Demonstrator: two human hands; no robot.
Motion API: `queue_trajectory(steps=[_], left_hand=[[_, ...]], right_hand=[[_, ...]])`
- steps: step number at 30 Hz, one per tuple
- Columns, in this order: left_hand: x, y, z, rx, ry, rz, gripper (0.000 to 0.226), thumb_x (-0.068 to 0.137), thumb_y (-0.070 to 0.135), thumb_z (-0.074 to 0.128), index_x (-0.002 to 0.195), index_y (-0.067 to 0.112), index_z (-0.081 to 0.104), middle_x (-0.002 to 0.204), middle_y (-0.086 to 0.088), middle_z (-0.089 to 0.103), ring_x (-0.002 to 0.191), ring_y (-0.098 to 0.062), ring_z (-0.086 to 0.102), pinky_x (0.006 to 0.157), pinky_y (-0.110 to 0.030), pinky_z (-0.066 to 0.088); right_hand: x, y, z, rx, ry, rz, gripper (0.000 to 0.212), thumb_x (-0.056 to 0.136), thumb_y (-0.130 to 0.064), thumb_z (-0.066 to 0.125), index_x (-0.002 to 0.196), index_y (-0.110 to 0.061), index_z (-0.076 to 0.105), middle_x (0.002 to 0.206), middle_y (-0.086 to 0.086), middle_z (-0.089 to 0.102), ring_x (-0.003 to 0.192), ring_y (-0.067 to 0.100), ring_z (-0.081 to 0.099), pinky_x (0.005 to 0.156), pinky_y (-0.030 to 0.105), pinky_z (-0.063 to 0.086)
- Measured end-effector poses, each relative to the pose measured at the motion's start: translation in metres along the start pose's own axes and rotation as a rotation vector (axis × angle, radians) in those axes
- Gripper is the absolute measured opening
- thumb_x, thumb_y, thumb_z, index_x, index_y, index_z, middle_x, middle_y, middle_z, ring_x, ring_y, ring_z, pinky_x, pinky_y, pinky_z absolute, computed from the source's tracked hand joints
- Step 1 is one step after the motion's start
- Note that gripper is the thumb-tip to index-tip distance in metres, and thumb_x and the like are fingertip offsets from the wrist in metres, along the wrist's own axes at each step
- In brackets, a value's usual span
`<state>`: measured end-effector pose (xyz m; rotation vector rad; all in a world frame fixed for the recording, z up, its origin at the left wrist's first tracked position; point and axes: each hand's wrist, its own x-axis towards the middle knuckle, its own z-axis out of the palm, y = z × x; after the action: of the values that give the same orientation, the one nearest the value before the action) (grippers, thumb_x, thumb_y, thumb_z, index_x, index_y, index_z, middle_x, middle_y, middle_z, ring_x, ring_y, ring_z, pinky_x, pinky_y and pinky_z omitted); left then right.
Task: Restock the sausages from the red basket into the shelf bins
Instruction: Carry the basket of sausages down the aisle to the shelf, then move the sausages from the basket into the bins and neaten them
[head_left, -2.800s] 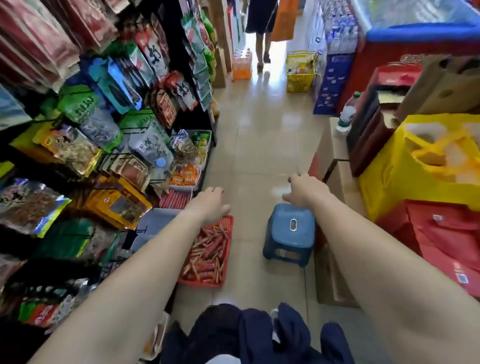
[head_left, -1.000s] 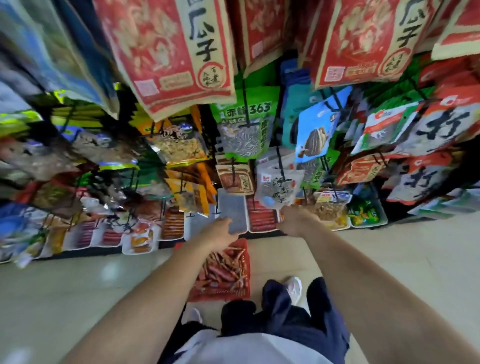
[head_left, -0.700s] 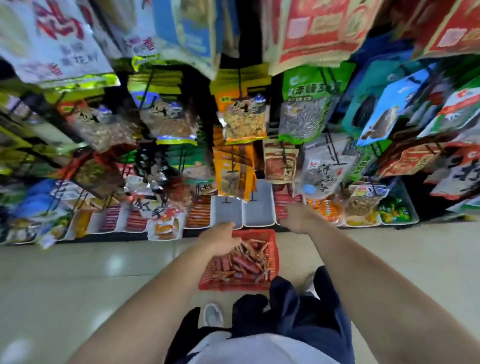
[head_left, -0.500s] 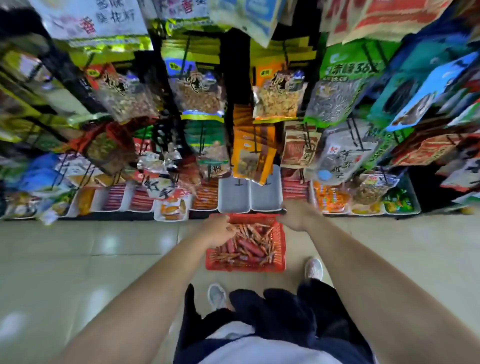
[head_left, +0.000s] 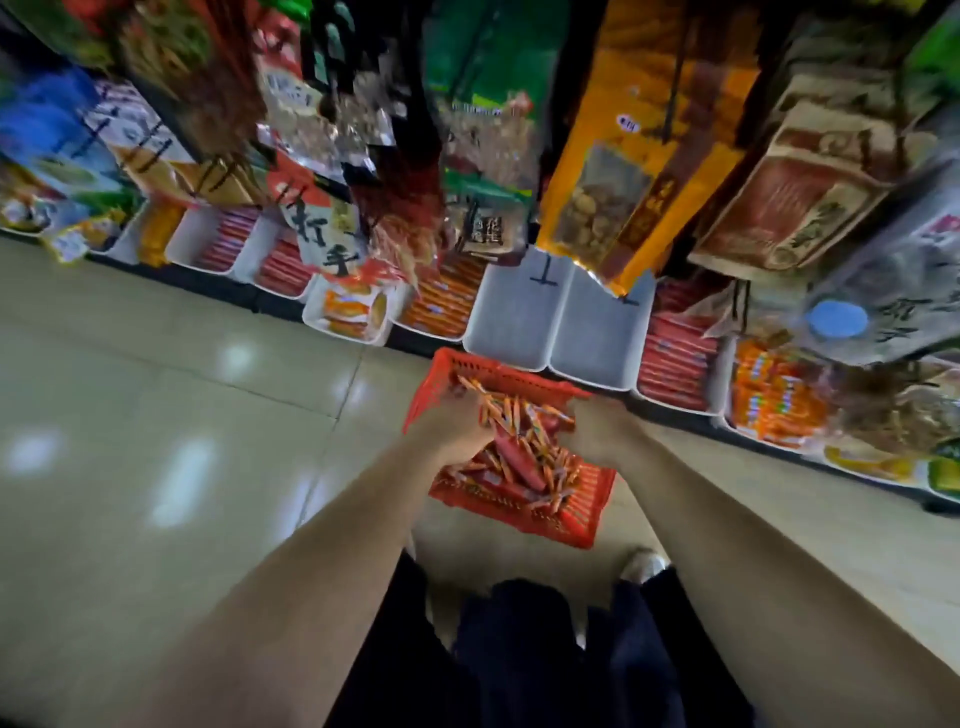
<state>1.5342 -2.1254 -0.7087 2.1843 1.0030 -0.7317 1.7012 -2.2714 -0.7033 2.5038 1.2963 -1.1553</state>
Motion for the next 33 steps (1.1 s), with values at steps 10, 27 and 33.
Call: queue_trajectory(steps=[10, 27, 33], left_hand=[[0.179, -0.083, 0.208, 0.077, 0.076, 0.026, 0.066, 0.079, 0.057, 0.037, 0.13, 0.019, 0.052, 0.131, -0.012, 0.06, 0.119, -0.032, 0.058, 0.099, -0.043, 0.048], [0.079, -0.073, 0.208, -0.025, 0.121, 0.013, 0.036, 0.09, 0.045, 0.06, 0.111, 0.016, 0.056, 0.115, -0.011, 0.067, 0.099, -0.031, 0.063, 0.076, -0.034, 0.047], [0.14, -0.086, 0.218, -0.048, 0.121, 0.032, 0.049, 0.086, 0.054, 0.054, 0.123, 0.022, 0.053, 0.124, -0.008, 0.056, 0.114, -0.032, 0.059, 0.095, -0.046, 0.05]], right_hand=[[0.105, 0.087, 0.196, 0.193, 0.016, 0.079, 0.079, 0.085, -0.045, 0.066, 0.152, -0.021, 0.033, 0.146, 0.015, 0.051, 0.129, 0.034, 0.053, 0.103, 0.036, 0.045], [0.064, 0.066, 0.252, 0.148, 0.026, 0.03, 0.053, 0.083, -0.049, 0.065, 0.124, -0.017, 0.062, 0.128, 0.015, 0.059, 0.114, 0.035, 0.06, 0.096, 0.039, 0.05], [0.142, 0.071, 0.257, 0.156, -0.003, 0.031, 0.057, 0.078, -0.055, 0.056, 0.122, -0.019, 0.062, 0.123, 0.015, 0.064, 0.11, 0.034, 0.063, 0.092, 0.039, 0.051]])
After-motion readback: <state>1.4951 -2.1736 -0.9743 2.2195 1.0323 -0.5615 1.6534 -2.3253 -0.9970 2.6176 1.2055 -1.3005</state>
